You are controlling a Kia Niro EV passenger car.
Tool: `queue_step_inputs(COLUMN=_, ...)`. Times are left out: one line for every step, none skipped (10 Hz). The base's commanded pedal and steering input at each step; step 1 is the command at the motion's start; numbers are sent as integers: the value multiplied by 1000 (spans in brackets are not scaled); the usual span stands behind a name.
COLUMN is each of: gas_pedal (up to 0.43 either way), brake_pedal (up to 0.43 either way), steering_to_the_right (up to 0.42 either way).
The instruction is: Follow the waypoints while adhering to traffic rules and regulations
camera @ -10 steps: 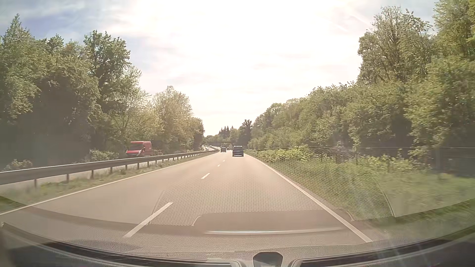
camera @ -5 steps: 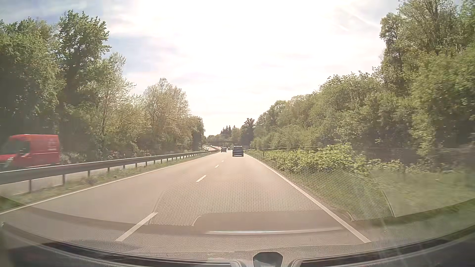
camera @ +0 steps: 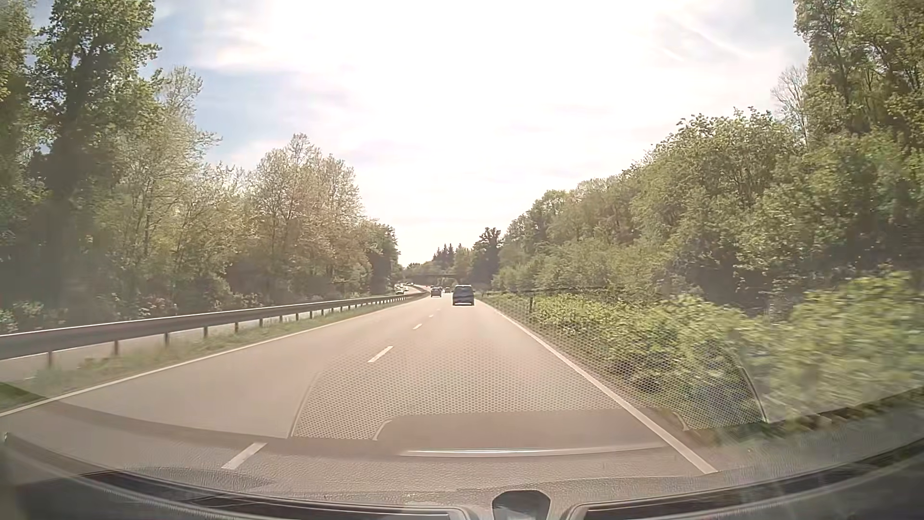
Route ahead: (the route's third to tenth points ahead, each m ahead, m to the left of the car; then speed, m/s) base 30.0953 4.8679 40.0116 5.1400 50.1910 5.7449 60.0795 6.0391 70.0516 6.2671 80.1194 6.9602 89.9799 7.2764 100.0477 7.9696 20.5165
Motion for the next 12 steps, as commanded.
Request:
queue_step_inputs(gas_pedal=87, brake_pedal=0, steering_to_the_right=-5)
queue_step_inputs(gas_pedal=87, brake_pedal=0, steering_to_the_right=-5)
queue_step_inputs(gas_pedal=87, brake_pedal=0, steering_to_the_right=-5)
queue_step_inputs(gas_pedal=87, brake_pedal=0, steering_to_the_right=-5)
queue_step_inputs(gas_pedal=87, brake_pedal=0, steering_to_the_right=-5)
queue_step_inputs(gas_pedal=87, brake_pedal=0, steering_to_the_right=-5)
queue_step_inputs(gas_pedal=87, brake_pedal=0, steering_to_the_right=-5)
queue_step_inputs(gas_pedal=87, brake_pedal=0, steering_to_the_right=-5)
queue_step_inputs(gas_pedal=87, brake_pedal=0, steering_to_the_right=-5)
queue_step_inputs(gas_pedal=87, brake_pedal=0, steering_to_the_right=-5)
queue_step_inputs(gas_pedal=87, brake_pedal=0, steering_to_the_right=-5)
queue_step_inputs(gas_pedal=87, brake_pedal=0, steering_to_the_right=-5)
